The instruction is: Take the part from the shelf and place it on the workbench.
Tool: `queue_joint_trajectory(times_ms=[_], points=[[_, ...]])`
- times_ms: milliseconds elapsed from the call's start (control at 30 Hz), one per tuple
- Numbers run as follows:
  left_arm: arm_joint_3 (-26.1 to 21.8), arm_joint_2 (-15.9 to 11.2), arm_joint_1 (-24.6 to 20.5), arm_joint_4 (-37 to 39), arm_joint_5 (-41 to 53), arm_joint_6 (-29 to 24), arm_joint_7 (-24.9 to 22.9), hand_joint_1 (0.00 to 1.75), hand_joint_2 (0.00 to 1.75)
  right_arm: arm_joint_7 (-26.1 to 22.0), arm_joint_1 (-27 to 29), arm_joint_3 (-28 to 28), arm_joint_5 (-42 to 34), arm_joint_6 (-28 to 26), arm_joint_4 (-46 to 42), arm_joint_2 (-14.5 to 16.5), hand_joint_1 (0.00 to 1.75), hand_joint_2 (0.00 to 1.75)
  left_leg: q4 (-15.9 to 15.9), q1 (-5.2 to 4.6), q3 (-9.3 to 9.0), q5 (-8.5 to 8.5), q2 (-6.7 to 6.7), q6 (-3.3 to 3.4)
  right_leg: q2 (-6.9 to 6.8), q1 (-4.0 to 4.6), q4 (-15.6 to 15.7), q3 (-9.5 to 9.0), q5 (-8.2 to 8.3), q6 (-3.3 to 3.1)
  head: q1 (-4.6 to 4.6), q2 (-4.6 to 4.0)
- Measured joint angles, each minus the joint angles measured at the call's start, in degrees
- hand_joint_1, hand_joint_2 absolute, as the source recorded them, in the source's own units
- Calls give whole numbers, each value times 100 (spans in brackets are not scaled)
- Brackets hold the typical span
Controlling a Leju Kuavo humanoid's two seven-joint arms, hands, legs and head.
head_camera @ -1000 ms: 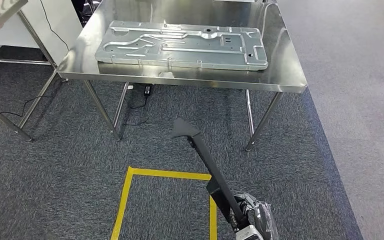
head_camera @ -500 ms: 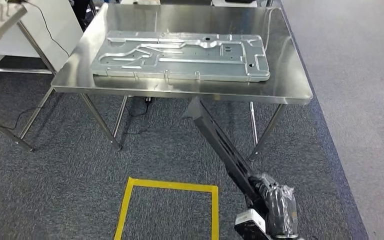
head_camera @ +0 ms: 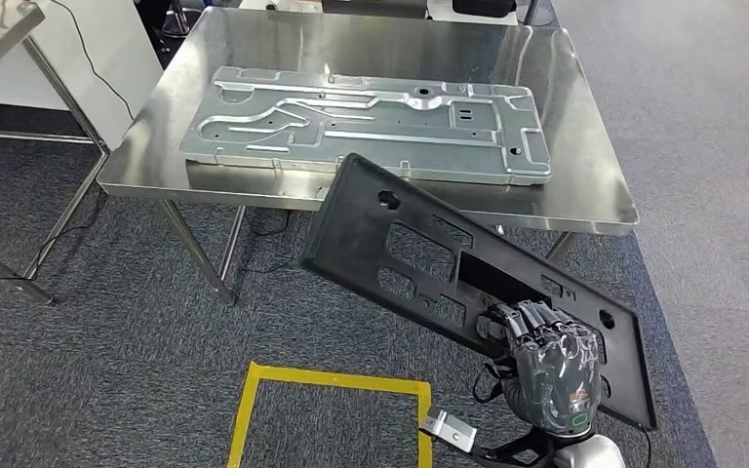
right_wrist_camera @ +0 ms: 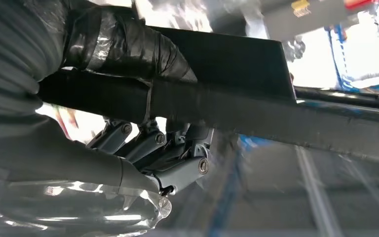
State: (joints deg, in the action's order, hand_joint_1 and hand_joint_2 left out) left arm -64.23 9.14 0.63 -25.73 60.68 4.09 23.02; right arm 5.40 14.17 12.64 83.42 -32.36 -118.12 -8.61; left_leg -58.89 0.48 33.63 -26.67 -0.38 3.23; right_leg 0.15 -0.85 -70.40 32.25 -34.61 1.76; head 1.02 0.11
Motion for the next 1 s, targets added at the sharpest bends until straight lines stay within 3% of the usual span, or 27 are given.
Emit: queue_joint_trajectory(times_ms=[67,100,133,167,233,267,300,400,500,600,633,667,700,767,800,833,933,1000], points=[[-3,-31,-30,66,21,-11,7,0,0,-3,-62,-4,117,2,41,-83,175,175,11,-2,-130,-109,-23,14,-2,0,-425,443,-361,23,1,0],[-4,-42,-34,92,30,-12,8,0,0,-2,-78,-5,131,2,63,-112,175,175,11,-2,-210,-173,-39,11,-3,1,-426,567,-457,26,0,0],[-5,-51,-35,117,39,-13,9,0,0,1,-91,-8,136,2,84,-134,175,175,11,-4,-303,-242,-52,4,-4,4,-269,615,-410,15,1,0],[-6,-57,-36,140,47,-14,9,0,0,7,-103,-11,141,1,101,-156,175,175,12,-6,-403,-315,-63,-7,-4,10,8,612,-214,-10,1,0],[-9,-62,-41,193,57,-17,11,0,0,17,-122,-13,171,0,132,-199,175,175,10,-20,-570,-462,-79,-40,1,46,645,555,516,-92,0,0],[-10,-66,-52,219,64,-22,13,0,0,21,-134,-13,222,1,148,-229,175,175,18,-28,-619,-526,-86,-69,6,67,839,528,780,-130,0,0],[-11,-74,-65,241,80,-33,17,0,0,21,-151,-12,292,4,163,-266,175,175,17,-35,-667,-564,-91,-101,13,83,942,510,928,-169,0,0],[-11,-122,-126,297,141,-73,38,0,0,23,-261,4,509,43,225,-435,175,175,-109,-42,-705,-520,-79,-203,26,61,1053,346,854,-278,0,0],[-11,-155,-195,372,183,-91,59,0,0,36,-377,43,547,113,315,-608,175,175,-799,-29,-332,-524,-31,-259,9,32,1165,135,790,-359,-3,0],[-13,-187,-200,411,192,-101,68,0,0,88,-417,108,547,163,416,-742,175,175,-1472,-18,234,-947,-10,-293,3,31,1193,-18,662,-370,-3,0],[-14,-199,-194,427,195,-103,69,0,0,110,-422,139,547,175,456,-792,175,175,-1570,-15,407,-1089,-5,-302,4,30,1196,-101,594,-367,-3,0],[-14,-207,-189,438,196,-105,69,0,0,122,-422,163,547,183,488,-829,175,175,-1480,-14,486,-1104,-4,-301,6,30,1196,-189,524,-359,-3,0],[-14,-213,-186,448,197,-107,69,0,0,128,-424,182,547,186,517,-860,175,175,-1221,-14,490,-946,-2,-291,5,29,1196,-290,448,-348,-3,0],[-20,-230,-175,464,199,-108,70,0,0,132,-436,207,547,191,569,-903,175,175,-534,-32,436,-250,0,-242,7,36,1194,-454,295,-311,-1,0],[-25,-241,-168,475,203,-107,69,0,0,135,-446,221,548,197,593,-920,175,175,-288,-48,412,32,0,-217,15,42,1196,-500,234,-282,-1,0],[-31,-250,-161,485,207,-108,69,0,0,142,-454,236,548,202,613,-937,175,175,-158,-65,401,209,0,-187,25,45,1211,-529,193,-249,-1,0],[-37,-258,-163,498,211,-110,75,0,0,195,-457,266,544,208,645,-995,175,175,-23,-65,241,195,-7,-94,36,44,1150,-600,221,-142,-2,0],[-40,-255,-169,499,215,-108,79,0,0,233,-469,270,526,213,663,-1038,175,175,84,-44,45,144,-14,-29,25,31,731,-424,237,-99,-1,0]])
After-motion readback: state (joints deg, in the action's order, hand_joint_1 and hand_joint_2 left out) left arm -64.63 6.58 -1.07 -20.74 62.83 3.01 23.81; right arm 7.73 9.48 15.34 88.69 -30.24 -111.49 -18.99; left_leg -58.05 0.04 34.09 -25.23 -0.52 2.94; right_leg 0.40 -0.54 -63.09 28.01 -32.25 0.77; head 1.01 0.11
